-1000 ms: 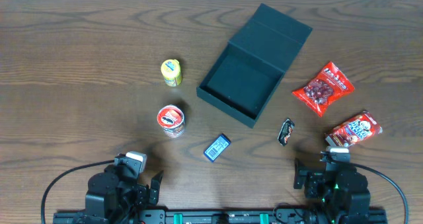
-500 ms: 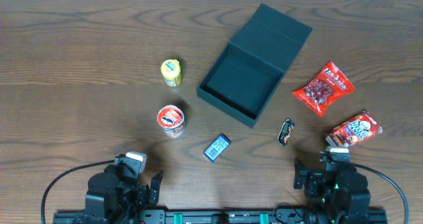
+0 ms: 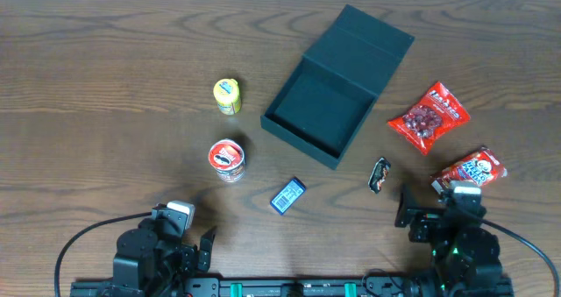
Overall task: Pack container
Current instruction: 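Raise the right gripper and move it toward the red Hacks bag, then lower the right gripper onto the red Hacks bag and grasp it, then lift the Hacks bag and carry it into the black box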
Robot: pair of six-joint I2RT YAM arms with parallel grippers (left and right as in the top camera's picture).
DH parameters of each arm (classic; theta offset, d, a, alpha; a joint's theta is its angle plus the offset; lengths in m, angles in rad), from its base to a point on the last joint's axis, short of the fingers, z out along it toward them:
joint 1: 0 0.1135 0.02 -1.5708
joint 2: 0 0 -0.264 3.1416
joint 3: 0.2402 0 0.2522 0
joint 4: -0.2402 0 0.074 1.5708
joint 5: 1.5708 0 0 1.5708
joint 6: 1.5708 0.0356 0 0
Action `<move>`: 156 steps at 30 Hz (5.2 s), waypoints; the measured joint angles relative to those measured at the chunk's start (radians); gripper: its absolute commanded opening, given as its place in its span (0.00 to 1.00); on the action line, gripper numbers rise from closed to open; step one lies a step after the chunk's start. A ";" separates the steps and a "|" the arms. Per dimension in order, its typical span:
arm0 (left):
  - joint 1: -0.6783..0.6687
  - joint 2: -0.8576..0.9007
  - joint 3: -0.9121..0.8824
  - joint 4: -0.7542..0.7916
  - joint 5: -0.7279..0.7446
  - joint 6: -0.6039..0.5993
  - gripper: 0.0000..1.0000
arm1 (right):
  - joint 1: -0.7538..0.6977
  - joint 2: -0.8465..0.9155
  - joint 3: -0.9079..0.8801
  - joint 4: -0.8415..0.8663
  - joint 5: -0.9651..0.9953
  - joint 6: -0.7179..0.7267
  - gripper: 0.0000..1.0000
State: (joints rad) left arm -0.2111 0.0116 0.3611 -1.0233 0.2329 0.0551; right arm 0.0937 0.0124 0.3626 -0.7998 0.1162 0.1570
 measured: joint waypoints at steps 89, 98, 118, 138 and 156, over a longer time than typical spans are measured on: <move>0.001 -0.001 -0.002 0.002 0.000 0.000 0.95 | -0.287 1.842 0.885 0.108 -0.164 0.512 0.99; 0.001 -0.001 -0.002 0.002 0.000 0.000 0.95 | -0.287 1.864 0.885 0.061 -0.119 0.552 0.99; 0.001 -0.001 -0.002 0.002 0.000 0.000 0.95 | -0.287 1.904 0.885 0.064 -0.119 0.576 0.80; 0.001 -0.001 -0.002 0.002 0.000 0.000 0.95 | -0.287 1.881 0.932 0.043 -0.119 0.594 0.01; 0.001 -0.001 -0.002 0.002 0.000 0.000 0.95 | -0.155 1.434 1.077 -0.193 -0.166 0.598 0.01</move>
State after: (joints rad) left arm -0.2100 0.0109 0.3592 -1.0214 0.2329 0.0551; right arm -0.0612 1.4460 1.4391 -0.9924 -0.0498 0.7551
